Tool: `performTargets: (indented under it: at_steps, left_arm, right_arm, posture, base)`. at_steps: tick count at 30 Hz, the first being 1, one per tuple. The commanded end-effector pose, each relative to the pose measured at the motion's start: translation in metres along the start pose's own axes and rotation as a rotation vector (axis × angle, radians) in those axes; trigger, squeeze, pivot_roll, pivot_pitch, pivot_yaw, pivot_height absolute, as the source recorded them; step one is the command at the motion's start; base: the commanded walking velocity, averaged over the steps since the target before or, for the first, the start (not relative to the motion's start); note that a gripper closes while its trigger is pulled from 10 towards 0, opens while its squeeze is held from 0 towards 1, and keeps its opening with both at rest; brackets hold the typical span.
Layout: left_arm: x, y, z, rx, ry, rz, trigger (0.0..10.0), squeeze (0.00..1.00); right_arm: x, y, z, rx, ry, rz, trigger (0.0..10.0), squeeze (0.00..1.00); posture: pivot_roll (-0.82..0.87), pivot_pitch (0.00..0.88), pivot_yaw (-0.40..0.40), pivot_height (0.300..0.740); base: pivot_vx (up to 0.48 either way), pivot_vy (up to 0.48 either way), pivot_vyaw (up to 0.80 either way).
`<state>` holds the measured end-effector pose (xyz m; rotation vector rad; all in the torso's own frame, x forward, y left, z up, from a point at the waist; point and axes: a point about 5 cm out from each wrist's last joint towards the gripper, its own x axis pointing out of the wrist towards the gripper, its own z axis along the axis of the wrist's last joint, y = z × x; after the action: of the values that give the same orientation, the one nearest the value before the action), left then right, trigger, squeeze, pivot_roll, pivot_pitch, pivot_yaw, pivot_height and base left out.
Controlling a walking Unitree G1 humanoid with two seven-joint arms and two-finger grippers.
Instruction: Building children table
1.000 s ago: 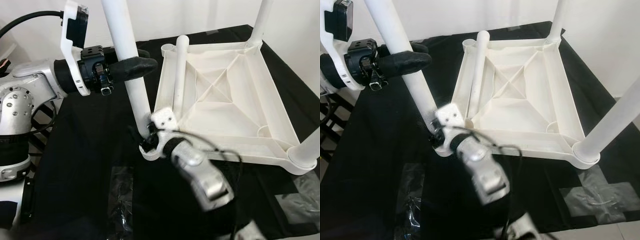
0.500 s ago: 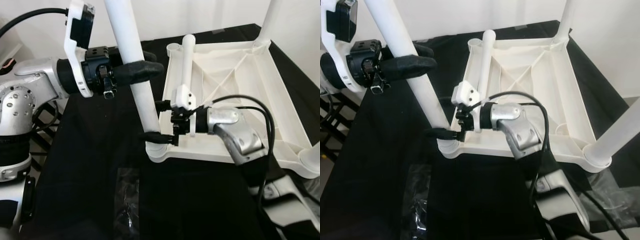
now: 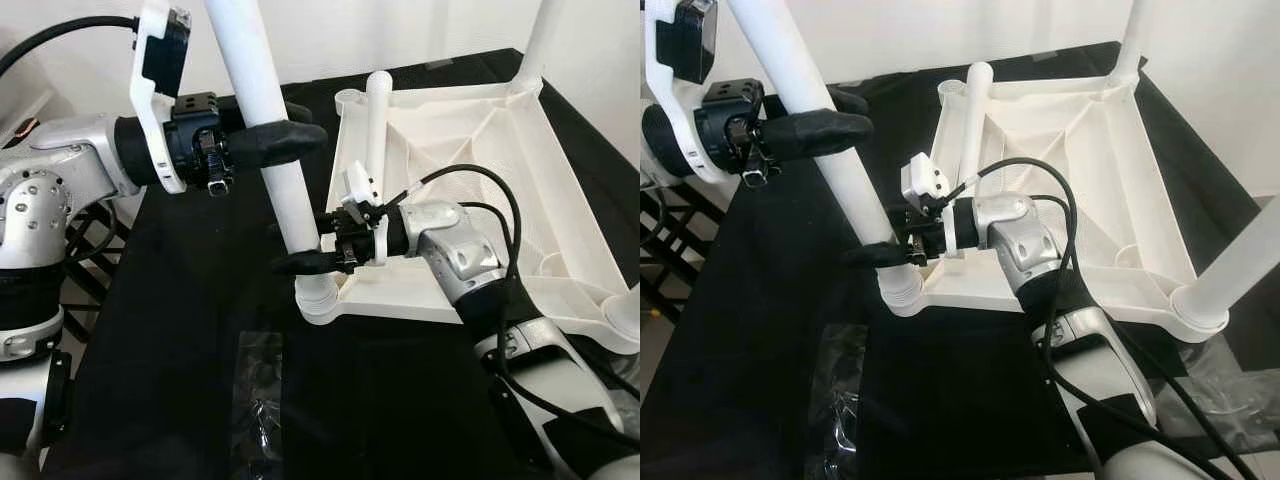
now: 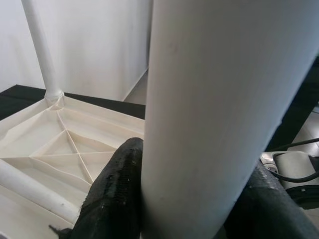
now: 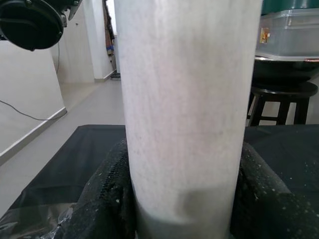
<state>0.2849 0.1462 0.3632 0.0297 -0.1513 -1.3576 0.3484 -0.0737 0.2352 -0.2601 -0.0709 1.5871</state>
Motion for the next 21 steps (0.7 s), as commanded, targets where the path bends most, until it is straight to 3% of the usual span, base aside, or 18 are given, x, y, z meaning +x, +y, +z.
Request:
performTargets:
  at_steps: [1,5,6,7,9,10,11,12,13,14,15,16,17,18,21]
  left_arm:
    - [0.007,-0.009,0.000,-0.016,0.007,-0.118,0.0,0.00]
    - [0.010,-0.007,0.003,0.031,-0.016,-0.103,0.0,0.00]
    - [0.011,-0.005,0.004,0.043,-0.024,-0.092,10.0,1.00]
    - [0.011,-0.005,0.004,0.043,-0.024,-0.092,10.0,1.00]
    - [0.012,0.004,0.008,0.037,-0.055,-0.015,10.0,1.00]
    - [0.012,0.004,0.008,0.037,-0.055,-0.015,10.0,1.00]
    - [0.012,0.006,0.009,0.031,-0.057,0.016,10.0,1.00]
    - [0.011,0.009,0.010,0.026,-0.059,0.038,10.0,1.00]
    - [0.010,0.009,0.010,0.023,-0.059,0.048,10.0,1.00]
    - [0.010,0.009,0.010,0.023,-0.059,0.048,10.0,1.00]
    - [0.009,0.013,0.010,0.029,-0.057,0.077,10.0,0.00]
    - [0.009,0.016,0.011,0.030,-0.063,0.099,10.0,0.00]
    - [0.009,0.016,0.011,0.030,-0.063,0.099,10.0,0.00]
    - [0.009,0.018,0.011,0.030,-0.067,0.113,10.0,0.00]
    - [0.008,0.019,0.010,0.032,-0.059,0.124,10.0,0.00]
  right_arm:
    - [0.006,-0.002,-0.005,-0.014,0.050,-0.014,0.0,0.00]
    - [0.007,-0.003,-0.006,-0.019,0.050,-0.045,0.0,0.00]
    - [0.007,-0.005,-0.007,-0.024,0.052,-0.088,0.0,0.00]
    - [0.007,-0.005,-0.007,-0.024,0.052,-0.088,0.0,0.00]
    - [0.012,-0.005,-0.019,0.021,0.076,-0.331,0.0,0.00]
    - [0.012,-0.005,-0.019,0.021,0.076,-0.331,0.0,0.00]
    - [0.017,-0.004,-0.026,0.029,0.097,-0.504,0.0,0.00]
    - [0.016,-0.007,-0.030,0.005,0.120,-0.843,0.0,0.00]
    - [0.013,-0.008,-0.031,-0.019,0.129,-1.076,0.0,0.00]
    - [0.013,-0.008,-0.031,-0.019,0.129,-1.076,0.0,0.00]
    - [0.024,0.018,-0.043,0.046,0.140,-1.111,0.0,0.00]
    - [0.036,0.039,-0.054,0.127,0.127,-1.104,0.0,0.00]
    - [0.036,0.039,-0.054,0.127,0.127,-1.104,0.0,0.00]
    - [0.044,0.053,-0.060,0.188,0.110,-1.061,0.0,0.00]
    - [0.053,0.055,-0.058,0.162,0.077,-1.036,0.0,0.00]
  posture:
    - [0.03,0.120,0.143,0.740]
    - [0.02,0.121,0.141,0.740]
    - [0.02,0.122,0.142,0.740]
    - [0.02,0.122,0.142,0.740]
    - [0.01,0.129,0.130,0.740]
    - [0.01,0.129,0.130,0.740]
    - [0.01,0.134,0.115,0.740]
    - [0.01,0.133,0.114,0.740]
    - [0.02,0.133,0.115,0.740]
    - [0.02,0.133,0.115,0.740]
    - [0.03,0.149,0.112,0.740]
    - [0.02,0.130,0.123,0.740]
    - [0.02,0.130,0.123,0.740]
    - [0.02,0.130,0.123,0.740]
    - [0.02,0.127,0.124,0.740]
  base:
    - [0.000,0.000,0.00]
    - [0.000,0.000,0.00]
    - [0.000,0.000,0.00]
    - [0.000,0.000,0.00]
    - [0.000,0.000,0.00]
    - [0.000,0.000,0.00]
    - [0.000,0.000,0.00]
    - [0.000,0.000,0.00]
    - [0.000,0.000,0.00]
    - [0.000,0.000,0.00]
    - [0.000,0.000,0.00]
    - [0.000,0.000,0.00]
    - [0.000,0.000,0.00]
    - [0.000,0.000,0.00]
    - [0.000,0.000,0.00]
